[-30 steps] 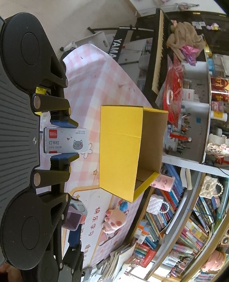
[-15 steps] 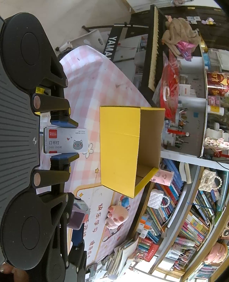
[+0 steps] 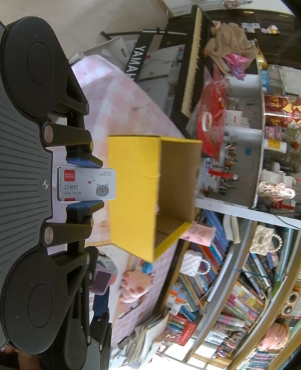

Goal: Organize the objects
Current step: 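Carry the toy car and stapler box toward the yellow box with both grippers, then lower the toy car and stapler box into the box and open both grippers, then withdraw both grippers from the box toward the plush pig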

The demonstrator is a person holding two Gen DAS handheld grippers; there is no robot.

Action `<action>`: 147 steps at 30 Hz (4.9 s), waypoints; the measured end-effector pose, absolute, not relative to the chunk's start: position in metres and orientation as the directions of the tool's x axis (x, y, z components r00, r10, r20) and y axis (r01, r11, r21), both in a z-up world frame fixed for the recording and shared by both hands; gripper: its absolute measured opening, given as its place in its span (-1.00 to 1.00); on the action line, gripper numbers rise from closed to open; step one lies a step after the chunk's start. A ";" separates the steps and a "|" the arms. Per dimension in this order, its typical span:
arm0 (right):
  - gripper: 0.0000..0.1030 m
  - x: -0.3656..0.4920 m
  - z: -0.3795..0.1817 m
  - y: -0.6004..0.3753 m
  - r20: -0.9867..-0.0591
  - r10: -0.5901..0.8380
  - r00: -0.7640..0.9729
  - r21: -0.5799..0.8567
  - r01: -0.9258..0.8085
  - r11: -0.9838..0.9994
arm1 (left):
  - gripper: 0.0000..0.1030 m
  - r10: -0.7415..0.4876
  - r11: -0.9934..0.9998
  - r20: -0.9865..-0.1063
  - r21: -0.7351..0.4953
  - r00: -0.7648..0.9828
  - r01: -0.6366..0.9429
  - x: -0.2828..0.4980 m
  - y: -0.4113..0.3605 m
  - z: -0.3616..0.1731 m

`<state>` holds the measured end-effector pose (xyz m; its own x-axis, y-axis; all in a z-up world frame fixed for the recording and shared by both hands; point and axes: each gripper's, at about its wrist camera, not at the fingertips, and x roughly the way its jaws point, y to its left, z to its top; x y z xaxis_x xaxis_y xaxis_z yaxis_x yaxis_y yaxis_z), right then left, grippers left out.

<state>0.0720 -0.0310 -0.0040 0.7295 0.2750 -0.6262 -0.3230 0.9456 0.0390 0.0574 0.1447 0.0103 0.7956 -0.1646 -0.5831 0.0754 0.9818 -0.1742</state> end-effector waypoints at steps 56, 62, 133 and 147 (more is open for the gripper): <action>0.15 0.322 -0.028 -0.004 -0.727 0.334 0.601 -0.054 -0.534 0.843 | -0.19 0.021 0.998 -0.669 -0.030 0.743 -0.055 0.230 0.099 -0.021; 0.25 0.314 -0.018 -0.014 -0.711 0.361 0.603 0.047 -0.471 0.881 | 0.07 0.031 0.997 -0.619 -0.041 0.785 -0.072 0.214 0.106 -0.006; 0.93 0.008 -0.033 -0.127 -0.636 -0.150 0.757 -0.088 0.122 0.989 | 0.92 -0.231 0.962 -0.661 -0.046 0.714 0.269 0.035 0.038 -0.024; 0.94 0.029 -0.041 -0.190 -0.675 -0.218 0.705 -0.084 0.220 0.972 | 0.93 -0.280 0.939 -0.681 -0.049 0.677 0.339 0.065 -0.023 -0.032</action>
<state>0.0290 -0.1900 -0.0414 0.7054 -0.2179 -0.6745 0.2199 0.9719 -0.0840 0.0653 -0.0228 -0.0318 0.6769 -0.2797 -0.6809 0.3394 0.9394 -0.0485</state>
